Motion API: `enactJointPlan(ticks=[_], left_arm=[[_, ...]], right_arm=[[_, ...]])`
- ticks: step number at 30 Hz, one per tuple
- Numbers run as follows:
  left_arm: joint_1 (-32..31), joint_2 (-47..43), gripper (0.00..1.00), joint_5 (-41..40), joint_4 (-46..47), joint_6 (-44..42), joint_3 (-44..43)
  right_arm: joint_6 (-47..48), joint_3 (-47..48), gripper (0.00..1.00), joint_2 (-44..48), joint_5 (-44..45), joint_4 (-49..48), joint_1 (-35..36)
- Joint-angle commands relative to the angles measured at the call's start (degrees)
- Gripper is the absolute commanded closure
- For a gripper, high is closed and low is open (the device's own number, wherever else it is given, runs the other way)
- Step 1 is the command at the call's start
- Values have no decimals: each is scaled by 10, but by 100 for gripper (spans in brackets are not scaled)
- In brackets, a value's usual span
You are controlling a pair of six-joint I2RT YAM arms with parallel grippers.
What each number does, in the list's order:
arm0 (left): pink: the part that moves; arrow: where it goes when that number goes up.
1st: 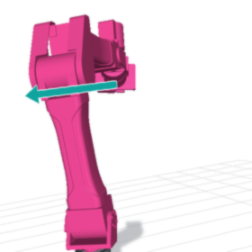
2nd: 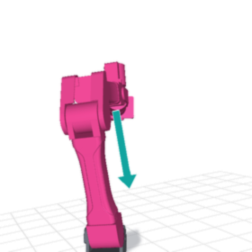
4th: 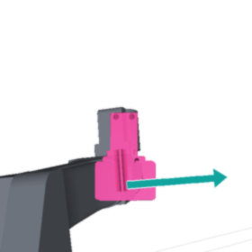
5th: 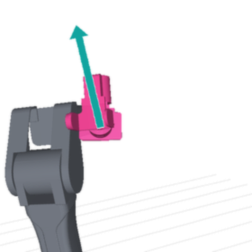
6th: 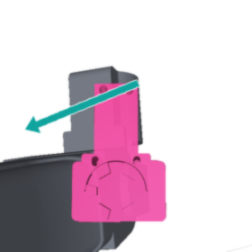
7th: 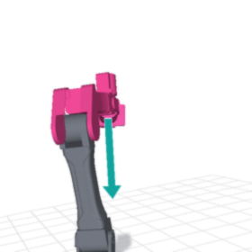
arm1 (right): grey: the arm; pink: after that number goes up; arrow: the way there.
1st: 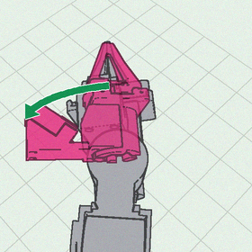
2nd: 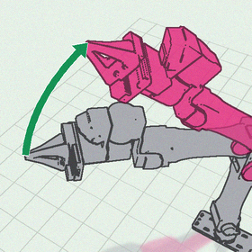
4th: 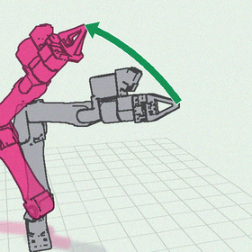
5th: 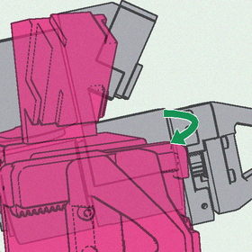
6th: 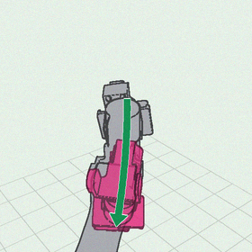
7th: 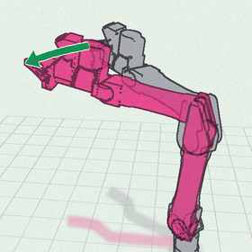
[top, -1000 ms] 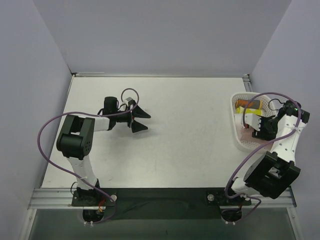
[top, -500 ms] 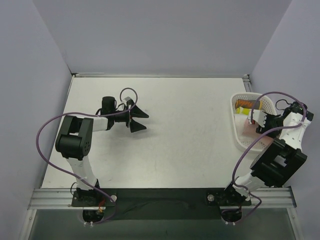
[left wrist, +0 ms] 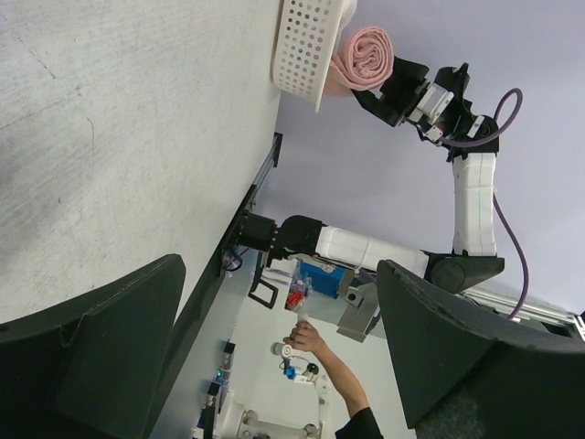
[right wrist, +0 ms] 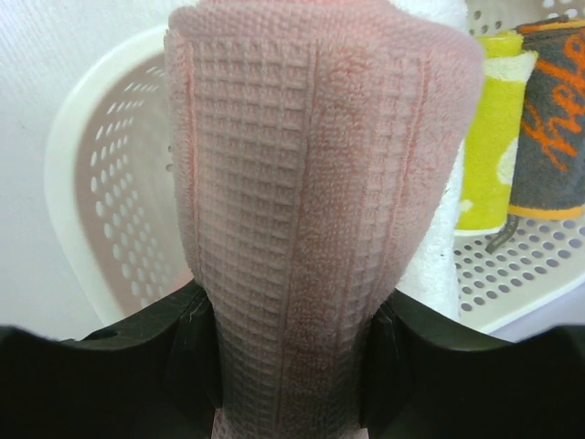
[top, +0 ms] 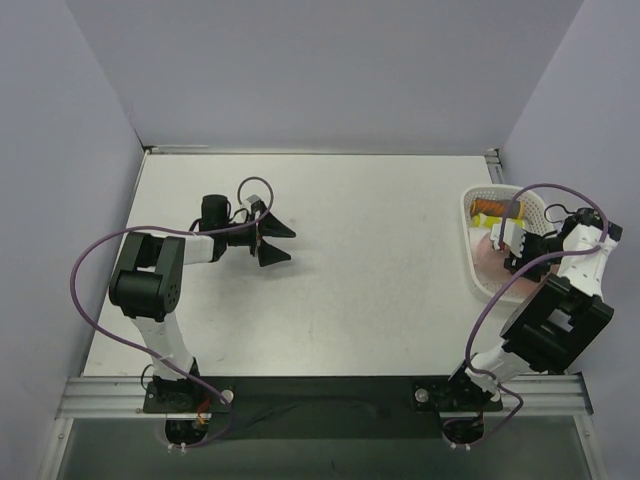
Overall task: Roll the towels
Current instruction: Place the rolled towel into the container
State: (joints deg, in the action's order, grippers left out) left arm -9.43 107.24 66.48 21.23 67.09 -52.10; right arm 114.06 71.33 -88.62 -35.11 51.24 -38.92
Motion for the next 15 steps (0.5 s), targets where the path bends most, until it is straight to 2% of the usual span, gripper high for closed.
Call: enactJointPlan(ticks=[1, 11, 15], left_arm=[[4, -21, 3, 15, 14, -13, -9], [4, -19, 3, 18, -14, -36, -16], [4, -17, 3, 21, -33, -54, -26]], right_arm=[[372, -3, 100, -7, -7, 53, 0], [373, -1, 100, -45, 29, 70, -1], [373, 21, 94, -80, 32, 69, 1]])
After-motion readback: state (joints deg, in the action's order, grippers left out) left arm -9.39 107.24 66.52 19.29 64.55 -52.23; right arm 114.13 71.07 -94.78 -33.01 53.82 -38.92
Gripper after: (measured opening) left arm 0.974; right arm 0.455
